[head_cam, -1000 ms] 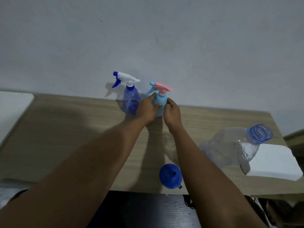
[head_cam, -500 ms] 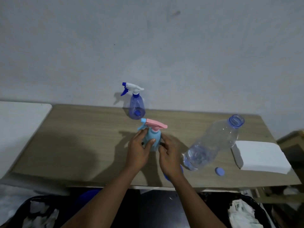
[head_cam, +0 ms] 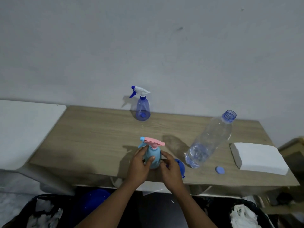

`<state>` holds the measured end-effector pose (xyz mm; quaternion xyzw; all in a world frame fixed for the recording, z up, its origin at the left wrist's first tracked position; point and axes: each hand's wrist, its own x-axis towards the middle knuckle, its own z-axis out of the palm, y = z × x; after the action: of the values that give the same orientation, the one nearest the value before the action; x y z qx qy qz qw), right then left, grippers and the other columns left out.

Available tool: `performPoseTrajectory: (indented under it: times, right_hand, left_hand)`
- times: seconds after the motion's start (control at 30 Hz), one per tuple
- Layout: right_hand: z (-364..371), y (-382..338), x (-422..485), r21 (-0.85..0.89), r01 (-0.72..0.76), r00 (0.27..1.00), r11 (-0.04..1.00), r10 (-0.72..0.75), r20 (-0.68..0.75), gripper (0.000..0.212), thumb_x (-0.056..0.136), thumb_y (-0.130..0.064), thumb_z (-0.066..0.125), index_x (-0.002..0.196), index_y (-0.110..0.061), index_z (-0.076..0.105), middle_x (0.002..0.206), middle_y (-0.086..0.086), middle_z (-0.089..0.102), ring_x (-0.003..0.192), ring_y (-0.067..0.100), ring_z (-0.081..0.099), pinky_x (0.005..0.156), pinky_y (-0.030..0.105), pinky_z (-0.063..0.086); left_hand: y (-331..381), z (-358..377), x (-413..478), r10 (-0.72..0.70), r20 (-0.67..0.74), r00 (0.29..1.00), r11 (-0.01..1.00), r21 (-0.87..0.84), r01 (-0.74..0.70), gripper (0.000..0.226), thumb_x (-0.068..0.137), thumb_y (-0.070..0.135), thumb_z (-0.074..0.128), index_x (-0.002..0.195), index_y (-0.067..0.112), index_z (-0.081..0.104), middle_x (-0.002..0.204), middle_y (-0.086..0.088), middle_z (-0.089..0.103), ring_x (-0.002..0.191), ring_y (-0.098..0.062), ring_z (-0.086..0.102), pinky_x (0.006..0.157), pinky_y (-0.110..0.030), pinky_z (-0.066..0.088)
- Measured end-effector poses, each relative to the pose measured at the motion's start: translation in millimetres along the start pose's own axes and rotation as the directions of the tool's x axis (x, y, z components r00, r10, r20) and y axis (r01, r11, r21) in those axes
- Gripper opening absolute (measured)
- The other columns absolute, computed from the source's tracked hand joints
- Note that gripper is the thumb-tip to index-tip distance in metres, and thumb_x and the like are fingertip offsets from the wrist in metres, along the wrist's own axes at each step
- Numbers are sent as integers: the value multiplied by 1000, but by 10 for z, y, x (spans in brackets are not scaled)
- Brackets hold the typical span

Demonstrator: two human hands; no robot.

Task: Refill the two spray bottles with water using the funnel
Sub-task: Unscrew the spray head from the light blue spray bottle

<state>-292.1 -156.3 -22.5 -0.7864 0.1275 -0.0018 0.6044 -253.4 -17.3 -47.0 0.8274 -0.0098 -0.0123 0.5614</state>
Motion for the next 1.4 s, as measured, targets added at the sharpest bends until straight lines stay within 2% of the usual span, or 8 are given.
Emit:
performPoseTrajectory:
  times: [0.23, 0.33, 0.47, 0.63, 0.93, 1.17, 1.3, 1.4]
  right_hand:
    - [164, -396, 228, 26, 75, 992, 997, -72, -100, 34, 77, -19, 83, 105, -22, 65, 97, -10, 70, 90, 1, 66, 72, 12, 51]
    - [202, -408, 287, 24, 66, 987, 997, -62, -151, 34, 73, -17, 86, 96, -27, 63, 91, -10, 69, 84, 0, 65, 67, 11, 47]
    - [195, -347, 318, -24, 135, 984, 991, -137, -113, 32, 79, -18, 81, 104, -28, 63, 98, -12, 68, 89, -5, 63, 70, 7, 48]
    - [155, -252, 397, -16, 176, 982, 984, -176, -62, 30, 80, -22, 81, 107, -21, 68, 100, -7, 71, 95, 6, 67, 82, 28, 57]
    - [175, -262, 397, 72, 150, 986, 986, -144, -89, 33, 74, -19, 87, 100, -18, 69, 92, -7, 72, 86, 0, 67, 69, 11, 50]
    - [-29, -280, 486, -63, 210, 969, 976, -200, 143, 29, 82, -26, 80, 108, -18, 70, 100, -4, 68, 94, 3, 64, 82, 30, 56]
    - [81, -297, 445, 42, 150, 989, 988, -150, 5, 47, 69, -25, 90, 106, -15, 63, 96, -4, 68, 88, 2, 63, 74, 17, 52]
    - [84, -300, 427, 22, 159, 987, 987, -159, -16, 34, 75, -22, 86, 102, -17, 67, 94, -7, 70, 87, 0, 64, 70, 12, 49]
  left_hand:
    - [64, -28, 73, -23, 27, 999, 999, 36, 22, 52, 74, 16, 75, 121, 33, 59, 118, 13, 65, 106, -7, 64, 91, -41, 56]
    - [48, -35, 70, -9, 31, 999, 999, 42, 7, 45, 76, 15, 77, 115, 33, 62, 115, 15, 65, 105, -5, 63, 90, -40, 56]
    - [57, -48, 83, -17, 43, 999, 998, 62, 14, 48, 78, 15, 76, 121, 32, 59, 118, 12, 64, 109, -8, 61, 91, -41, 56]
    - [40, -30, 85, -25, 39, 999, 996, 85, 22, 54, 78, 18, 78, 124, 33, 56, 120, 12, 62, 112, -9, 59, 93, -40, 55]
    - [-43, -31, 101, -9, 39, 999, 997, 80, 6, 48, 76, 15, 76, 115, 38, 59, 117, 16, 64, 109, -5, 61, 92, -39, 55]
    - [-63, -60, 114, -27, 51, 998, 999, 42, 25, 61, 74, 14, 74, 131, 28, 56, 123, 7, 64, 112, -11, 62, 94, -41, 54]
    - [-56, -70, 117, -22, 65, 998, 999, 35, 20, 59, 69, 14, 69, 122, 38, 58, 116, 13, 66, 105, -8, 64, 88, -43, 57]
    - [-33, -71, 108, -21, 86, 996, 999, 31, 19, 55, 74, 10, 69, 119, 39, 58, 115, 13, 65, 108, -7, 63, 87, -41, 58]
